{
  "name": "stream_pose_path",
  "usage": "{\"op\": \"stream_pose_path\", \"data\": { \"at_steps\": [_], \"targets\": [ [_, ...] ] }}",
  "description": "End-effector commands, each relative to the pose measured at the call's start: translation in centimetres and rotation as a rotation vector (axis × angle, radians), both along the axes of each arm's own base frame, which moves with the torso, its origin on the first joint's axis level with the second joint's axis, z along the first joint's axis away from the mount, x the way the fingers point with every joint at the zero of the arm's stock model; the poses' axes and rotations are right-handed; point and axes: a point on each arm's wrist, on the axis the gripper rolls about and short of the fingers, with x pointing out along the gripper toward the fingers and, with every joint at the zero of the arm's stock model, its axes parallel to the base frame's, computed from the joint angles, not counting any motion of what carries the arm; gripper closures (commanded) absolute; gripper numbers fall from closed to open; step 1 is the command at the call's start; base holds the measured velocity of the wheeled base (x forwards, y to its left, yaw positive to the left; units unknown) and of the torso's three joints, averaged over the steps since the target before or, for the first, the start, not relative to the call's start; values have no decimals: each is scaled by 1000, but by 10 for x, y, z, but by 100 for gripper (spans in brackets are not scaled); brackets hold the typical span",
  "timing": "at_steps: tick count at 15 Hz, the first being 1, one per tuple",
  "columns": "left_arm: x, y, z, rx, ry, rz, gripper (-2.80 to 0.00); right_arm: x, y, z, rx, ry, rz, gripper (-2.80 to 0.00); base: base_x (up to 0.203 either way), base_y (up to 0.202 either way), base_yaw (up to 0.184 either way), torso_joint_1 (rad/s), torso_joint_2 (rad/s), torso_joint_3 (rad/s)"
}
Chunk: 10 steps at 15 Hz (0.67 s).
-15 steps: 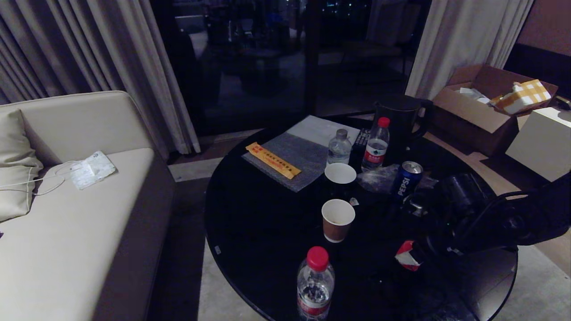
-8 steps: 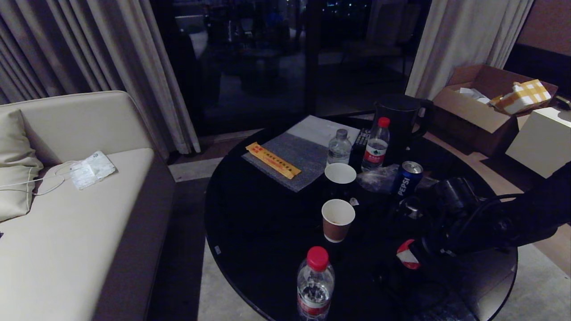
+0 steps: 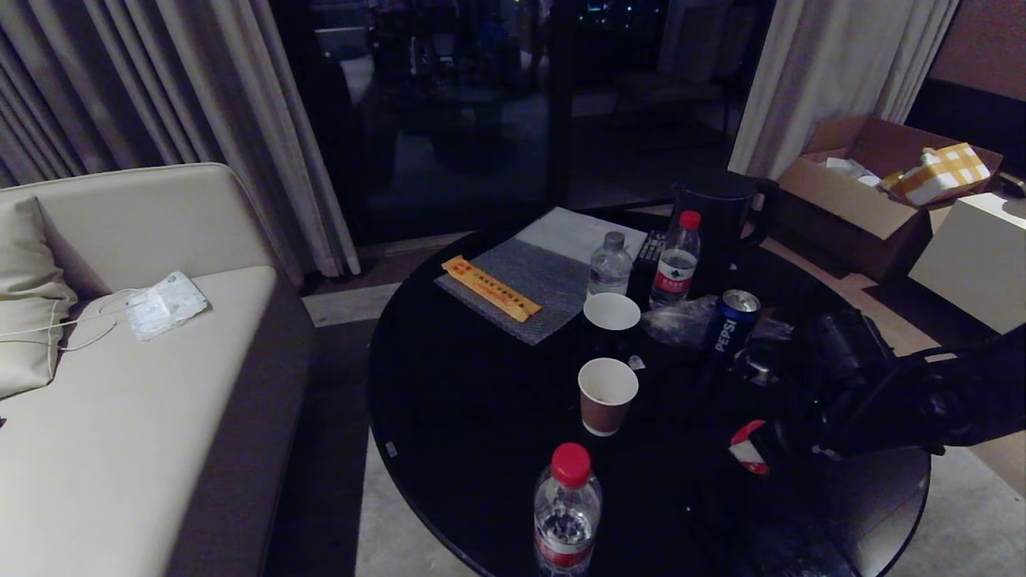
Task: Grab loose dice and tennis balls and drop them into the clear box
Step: Pick up toys out of the box, then put the toys in the box
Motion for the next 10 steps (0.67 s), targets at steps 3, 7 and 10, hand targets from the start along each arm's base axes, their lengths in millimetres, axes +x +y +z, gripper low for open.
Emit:
{"op": "stream_pose_path", "data": {
  "at_steps": [3,7,10],
  "targets": [
    [0,0,0,-1,1,0,0,-63,-15,71,83,-178,-141,0,0,0,0,0,0,0],
    [0,0,0,-1,1,0,0,-134,-28,90,168,-282,-361,0,0,0,0,0,0,0],
    [0,0,0,-2,1,0,0,-191,-36,90,202,-347,-413,0,0,0,0,0,0,0]
  ]
}}
